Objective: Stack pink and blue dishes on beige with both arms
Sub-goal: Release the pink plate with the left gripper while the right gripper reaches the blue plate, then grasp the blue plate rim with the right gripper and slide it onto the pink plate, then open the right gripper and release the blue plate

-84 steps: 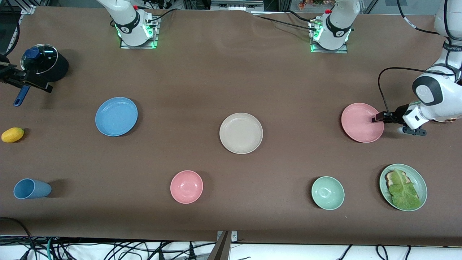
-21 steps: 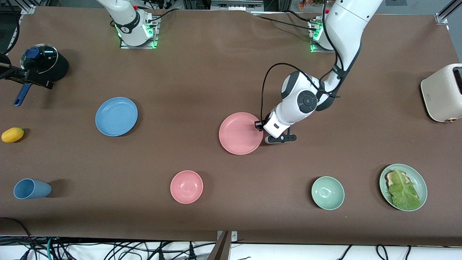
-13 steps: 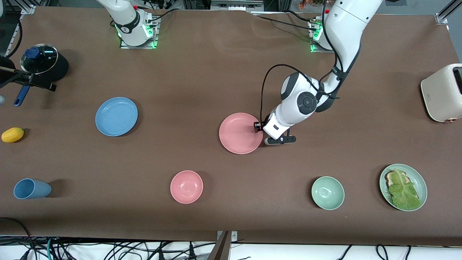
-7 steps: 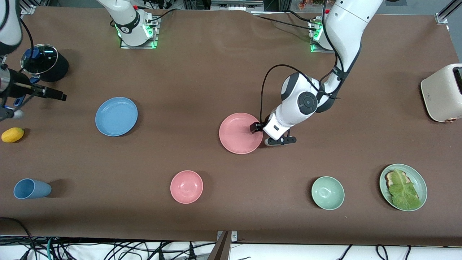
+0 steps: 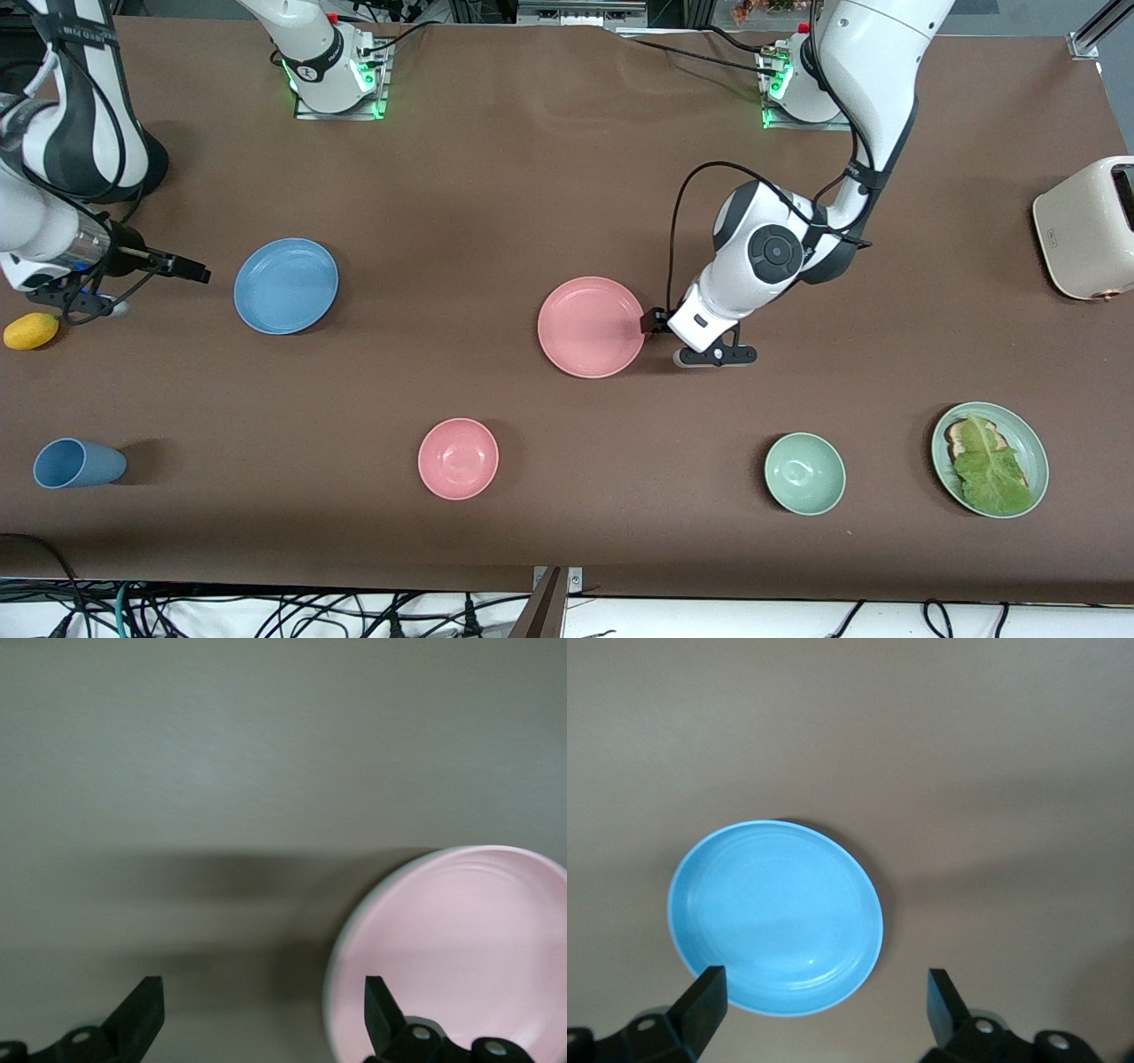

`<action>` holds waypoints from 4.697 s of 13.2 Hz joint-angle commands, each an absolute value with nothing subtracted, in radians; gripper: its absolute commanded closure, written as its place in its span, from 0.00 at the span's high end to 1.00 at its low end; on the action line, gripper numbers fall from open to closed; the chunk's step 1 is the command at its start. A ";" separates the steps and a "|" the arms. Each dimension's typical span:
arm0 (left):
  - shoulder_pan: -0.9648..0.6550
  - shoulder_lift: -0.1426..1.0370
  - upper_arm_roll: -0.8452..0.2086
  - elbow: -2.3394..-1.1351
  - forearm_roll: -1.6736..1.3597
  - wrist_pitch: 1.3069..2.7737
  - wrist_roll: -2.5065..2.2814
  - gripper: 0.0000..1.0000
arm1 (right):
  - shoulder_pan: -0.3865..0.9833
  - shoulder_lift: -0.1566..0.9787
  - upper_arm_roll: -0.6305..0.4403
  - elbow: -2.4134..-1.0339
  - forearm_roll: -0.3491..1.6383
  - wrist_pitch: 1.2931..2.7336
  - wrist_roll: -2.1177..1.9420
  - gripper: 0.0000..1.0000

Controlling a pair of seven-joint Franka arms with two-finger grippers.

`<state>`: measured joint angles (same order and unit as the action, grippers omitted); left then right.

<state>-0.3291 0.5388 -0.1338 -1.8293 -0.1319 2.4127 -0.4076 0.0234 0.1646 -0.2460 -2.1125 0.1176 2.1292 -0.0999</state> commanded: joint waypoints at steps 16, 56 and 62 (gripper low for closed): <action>-0.100 0.439 0.118 -1.835 -0.091 2.174 0.126 1.00 | -0.087 0.465 -0.267 -2.146 0.672 2.295 -0.851 0.20; -0.061 0.046 0.057 -1.525 -0.043 1.290 0.009 1.00 | 0.887 0.670 -0.259 -1.646 0.482 2.398 0.522 0.00; -0.037 0.057 0.060 -1.536 -0.040 1.298 0.020 1.00 | 0.897 0.661 -0.270 -1.652 0.471 2.395 0.515 1.00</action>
<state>-0.0342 0.0747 0.0648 -1.5173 -0.0756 1.2872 0.0068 0.8851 0.6603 -0.2501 -1.6708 0.4899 2.4032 0.4994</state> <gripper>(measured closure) 0.000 0.683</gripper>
